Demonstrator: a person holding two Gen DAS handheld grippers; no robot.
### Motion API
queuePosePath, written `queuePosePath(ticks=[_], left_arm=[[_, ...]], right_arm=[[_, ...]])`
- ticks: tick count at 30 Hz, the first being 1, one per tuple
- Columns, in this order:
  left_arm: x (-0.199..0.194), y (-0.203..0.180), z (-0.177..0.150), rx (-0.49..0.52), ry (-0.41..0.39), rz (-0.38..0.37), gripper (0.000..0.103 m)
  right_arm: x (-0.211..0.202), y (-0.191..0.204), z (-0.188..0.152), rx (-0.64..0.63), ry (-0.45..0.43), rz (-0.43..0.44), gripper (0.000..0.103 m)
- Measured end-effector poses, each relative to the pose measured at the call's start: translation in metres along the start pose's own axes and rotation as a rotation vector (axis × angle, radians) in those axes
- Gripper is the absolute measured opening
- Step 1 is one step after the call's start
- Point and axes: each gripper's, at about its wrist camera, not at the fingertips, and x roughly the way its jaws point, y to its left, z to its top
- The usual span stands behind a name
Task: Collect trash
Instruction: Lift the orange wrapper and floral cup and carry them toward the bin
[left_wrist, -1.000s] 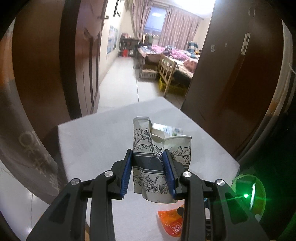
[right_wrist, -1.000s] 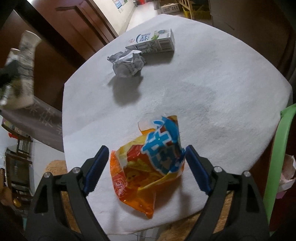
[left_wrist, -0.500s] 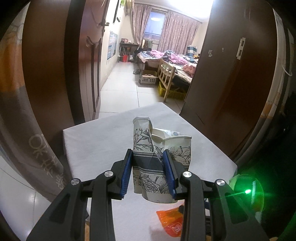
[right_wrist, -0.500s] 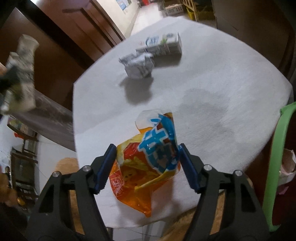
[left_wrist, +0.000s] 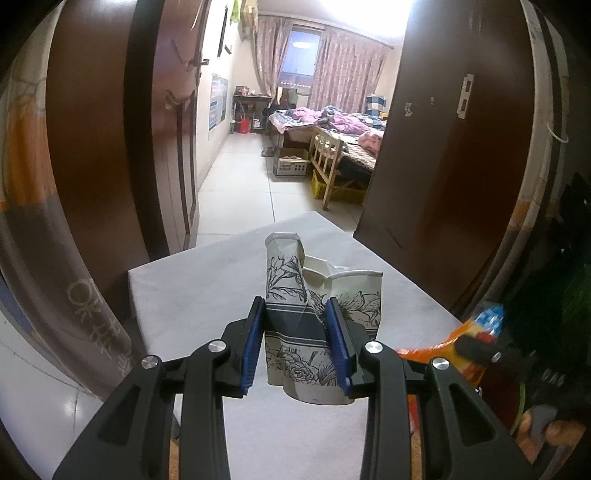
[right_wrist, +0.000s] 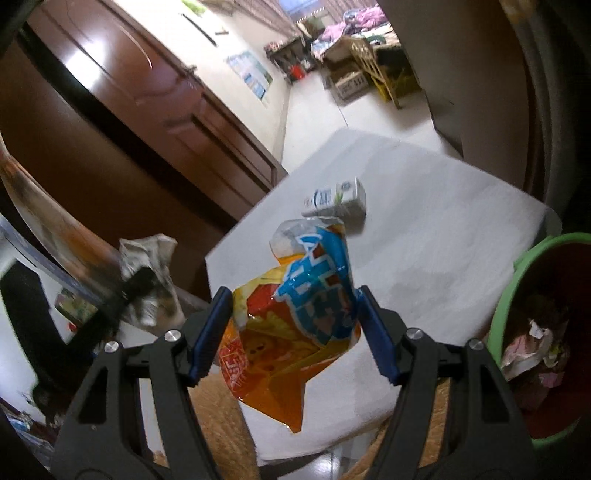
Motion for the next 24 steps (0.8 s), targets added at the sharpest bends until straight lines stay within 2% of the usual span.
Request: queuePosePath(ticks=[10, 24], left_arm=[[-0.004, -0.017, 0.000, 0.031, 0.009, -0.022, 0.031], [-0.007, -0.062, -0.011, 0.109, 0.038, -0.077, 0.031]], right_arm=[[-0.034, -0.022, 0.012, 0.078, -0.079, 0.053, 0.067], [-0.072, -0.079, 0.011, 0.199, -0.132, 0.015, 0.067]])
